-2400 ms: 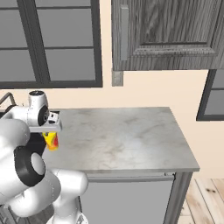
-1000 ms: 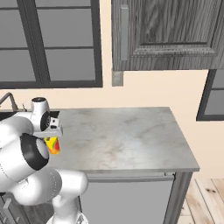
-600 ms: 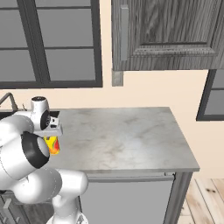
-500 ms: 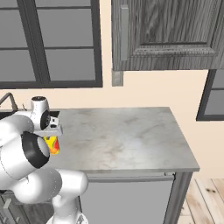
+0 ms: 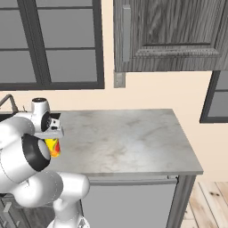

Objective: Pick the cup and bowl from the counter and place them on the counter next to the sink.

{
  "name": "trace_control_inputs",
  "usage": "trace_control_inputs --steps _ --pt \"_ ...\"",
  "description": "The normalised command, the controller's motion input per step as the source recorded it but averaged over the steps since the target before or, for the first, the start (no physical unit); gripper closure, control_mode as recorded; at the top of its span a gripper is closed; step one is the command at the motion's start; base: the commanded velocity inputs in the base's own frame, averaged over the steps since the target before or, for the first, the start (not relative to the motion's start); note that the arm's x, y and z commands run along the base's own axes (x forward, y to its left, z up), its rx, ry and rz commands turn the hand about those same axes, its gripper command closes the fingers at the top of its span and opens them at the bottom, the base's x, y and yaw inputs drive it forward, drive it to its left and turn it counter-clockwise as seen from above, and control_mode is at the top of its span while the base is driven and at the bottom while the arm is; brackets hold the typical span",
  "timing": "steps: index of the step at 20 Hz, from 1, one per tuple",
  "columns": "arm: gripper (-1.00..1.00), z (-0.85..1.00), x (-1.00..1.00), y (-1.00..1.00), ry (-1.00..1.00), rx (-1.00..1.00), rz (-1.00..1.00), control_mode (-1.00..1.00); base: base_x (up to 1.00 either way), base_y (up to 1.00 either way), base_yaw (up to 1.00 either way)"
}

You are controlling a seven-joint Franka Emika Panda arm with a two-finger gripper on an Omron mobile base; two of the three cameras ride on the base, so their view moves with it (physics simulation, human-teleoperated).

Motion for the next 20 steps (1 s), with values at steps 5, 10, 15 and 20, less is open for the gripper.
trace_control_inputs --steps 5,10,15,20 --pt "-1.00 0.00 -0.12 0.00 -0.01 0.01 0.00 -1.00 0.00 0.00 0.00" --pt "-1.00 0.04 -0.13 0.00 0.00 0.00 0.00 -1.00 0.00 0.00 0.00" --pt "-1.00 0.08 -0.10 0.00 0.00 0.00 0.00 -1.00 0.00 0.00 0.00" --pt "-1.00 0.19 0.04 0.00 0.00 0.00 0.00 -1.00 0.00 0.00 0.00"
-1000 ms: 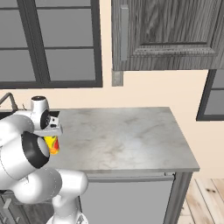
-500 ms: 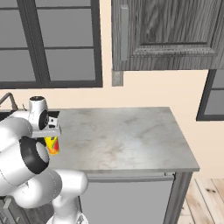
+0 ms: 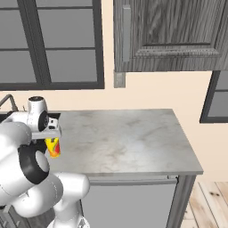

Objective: Pick the cup and bowl from the counter and place them on the counter next to the sink.

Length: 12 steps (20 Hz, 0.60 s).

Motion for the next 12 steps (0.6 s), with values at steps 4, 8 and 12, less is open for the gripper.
trace_control_inputs --steps 4,8,12 --pt "-1.00 0.17 0.30 0.00 0.00 0.00 0.00 -1.00 0.00 0.00 0.00" --pt "-1.00 0.23 0.15 0.00 0.00 0.00 0.00 -1.00 0.00 0.00 0.00" --pt "-1.00 0.37 0.00 0.00 0.00 0.00 0.00 -1.00 0.00 0.00 0.00"
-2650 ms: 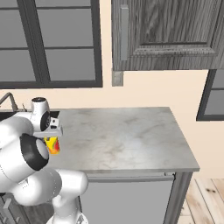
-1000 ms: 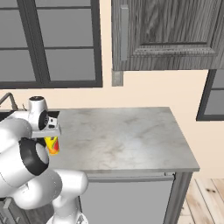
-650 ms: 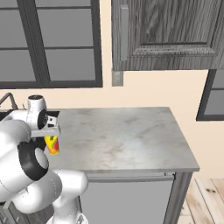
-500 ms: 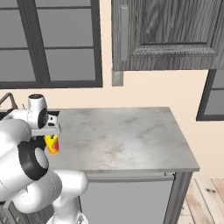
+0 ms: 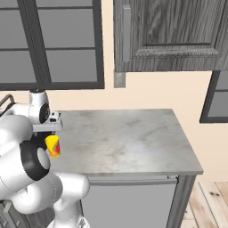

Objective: Pick the cup and bowl from the counter and place them on the counter next to the sink.

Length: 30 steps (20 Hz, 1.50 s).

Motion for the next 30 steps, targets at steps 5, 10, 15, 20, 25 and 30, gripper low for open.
trace_control_inputs --steps 5,10,15,20,25,30 --pt "-1.00 0.22 -0.06 0.00 -0.05 0.02 0.00 -1.00 0.00 0.00 0.00" --pt "-1.00 0.20 -0.26 -0.07 -0.02 0.01 0.00 -1.00 0.00 0.00 0.00" --pt "-1.00 0.20 -0.45 -0.20 0.00 0.02 0.00 -1.00 0.00 0.00 0.00" --pt "-1.00 0.25 -0.40 -0.23 0.00 0.04 -0.01 -1.00 0.00 0.00 0.00" --pt "-1.00 0.20 -0.61 -0.41 0.00 0.10 -0.02 -1.00 0.00 0.00 0.00" --pt "-1.00 0.10 -0.69 -0.52 0.00 0.12 -0.02 -1.00 0.00 0.00 0.00"
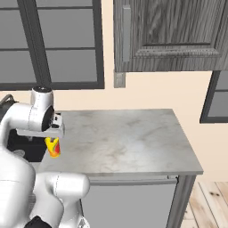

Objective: Pick the cup and bowl from the counter and place them on the counter next to the sink.

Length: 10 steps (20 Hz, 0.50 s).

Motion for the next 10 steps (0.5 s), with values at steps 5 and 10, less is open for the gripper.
trace_control_inputs --steps 5,10 --pt "-1.00 0.12 -0.76 -0.45 0.00 0.09 0.00 -1.00 0.00 0.00 0.00" --pt "-1.00 0.11 -0.58 -0.31 0.00 0.02 0.00 -1.00 0.00 0.00 0.00"
